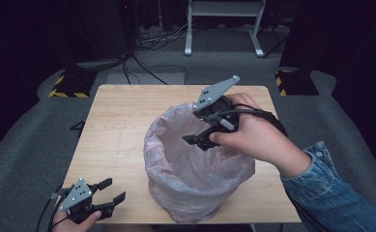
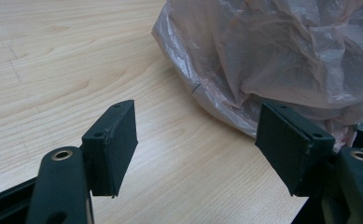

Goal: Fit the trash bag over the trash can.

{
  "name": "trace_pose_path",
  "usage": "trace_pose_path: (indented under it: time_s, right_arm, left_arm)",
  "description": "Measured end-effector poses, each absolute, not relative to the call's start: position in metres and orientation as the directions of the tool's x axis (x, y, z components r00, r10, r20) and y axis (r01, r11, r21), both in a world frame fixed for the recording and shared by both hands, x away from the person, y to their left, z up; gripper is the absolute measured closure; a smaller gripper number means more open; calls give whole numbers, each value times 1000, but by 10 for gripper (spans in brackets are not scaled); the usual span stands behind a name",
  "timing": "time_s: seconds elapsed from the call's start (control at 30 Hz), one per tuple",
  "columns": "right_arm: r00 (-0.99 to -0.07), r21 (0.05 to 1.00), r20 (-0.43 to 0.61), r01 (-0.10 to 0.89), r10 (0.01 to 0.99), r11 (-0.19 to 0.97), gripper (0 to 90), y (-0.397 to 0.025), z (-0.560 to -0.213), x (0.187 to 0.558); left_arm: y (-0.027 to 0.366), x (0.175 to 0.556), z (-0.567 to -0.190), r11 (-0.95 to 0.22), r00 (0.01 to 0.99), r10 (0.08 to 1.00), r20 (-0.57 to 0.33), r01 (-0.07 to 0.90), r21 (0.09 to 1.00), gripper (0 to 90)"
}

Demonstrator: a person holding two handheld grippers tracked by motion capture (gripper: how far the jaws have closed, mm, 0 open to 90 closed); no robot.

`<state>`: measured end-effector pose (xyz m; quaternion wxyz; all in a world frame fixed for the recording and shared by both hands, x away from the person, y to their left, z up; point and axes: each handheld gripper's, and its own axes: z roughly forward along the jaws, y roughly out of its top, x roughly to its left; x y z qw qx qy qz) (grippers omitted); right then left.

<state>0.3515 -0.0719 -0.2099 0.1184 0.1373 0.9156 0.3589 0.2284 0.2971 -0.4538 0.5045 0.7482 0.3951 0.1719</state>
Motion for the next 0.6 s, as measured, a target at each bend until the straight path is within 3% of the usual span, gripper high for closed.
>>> trace_pose_path:
  time_s: [0.6]
  right_arm:
    - [-882,804,-95,206,462,558,253,-162,-208,340]
  left_arm:
    - [298,228,-457,-180,619,772,-142,427,886,291]
